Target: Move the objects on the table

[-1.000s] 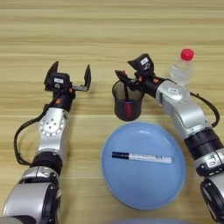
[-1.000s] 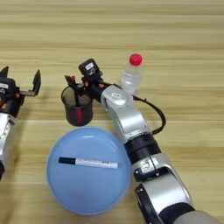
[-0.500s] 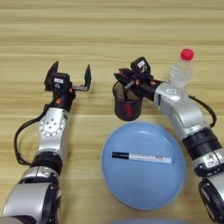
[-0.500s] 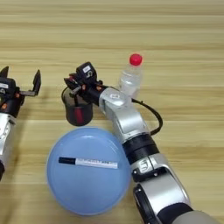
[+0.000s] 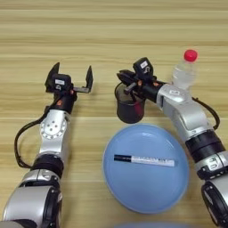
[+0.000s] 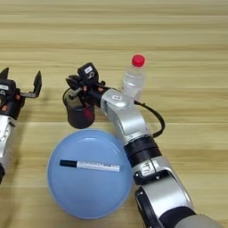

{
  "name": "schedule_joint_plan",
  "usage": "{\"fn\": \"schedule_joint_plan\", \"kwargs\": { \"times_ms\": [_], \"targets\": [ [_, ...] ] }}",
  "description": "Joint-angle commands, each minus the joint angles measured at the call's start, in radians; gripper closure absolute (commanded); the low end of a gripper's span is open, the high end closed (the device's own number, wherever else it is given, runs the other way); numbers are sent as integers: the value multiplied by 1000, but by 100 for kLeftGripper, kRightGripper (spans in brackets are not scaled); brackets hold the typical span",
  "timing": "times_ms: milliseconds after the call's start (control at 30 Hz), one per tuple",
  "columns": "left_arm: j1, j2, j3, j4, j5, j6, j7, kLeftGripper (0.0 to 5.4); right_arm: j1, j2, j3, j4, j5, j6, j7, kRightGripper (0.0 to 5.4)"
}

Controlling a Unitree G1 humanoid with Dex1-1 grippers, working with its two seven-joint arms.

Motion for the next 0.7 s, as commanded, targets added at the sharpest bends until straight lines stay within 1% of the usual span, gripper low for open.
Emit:
{"fn": "schedule_joint_plan", "kwargs": {
  "times_ms": [33, 400, 567, 700],
  "targets": [
    [-18, 1, -3, 7, 4, -5, -1, 0, 4, -5, -13, -94, 23, 23, 8, 505],
    [-20, 2, -2, 10, 3, -4, -3, 0, 35, -17, -27, -312, 90, 89, 7, 505],
    [-21, 3, -2, 11, 4, -4, -2, 0, 56, -30, -33, -444, 143, 133, 18, 505],
    [-22, 3, -2, 13, 3, -4, -3, 0, 79, -54, -38, -555, 198, 179, 40, 505]
  ]
}}
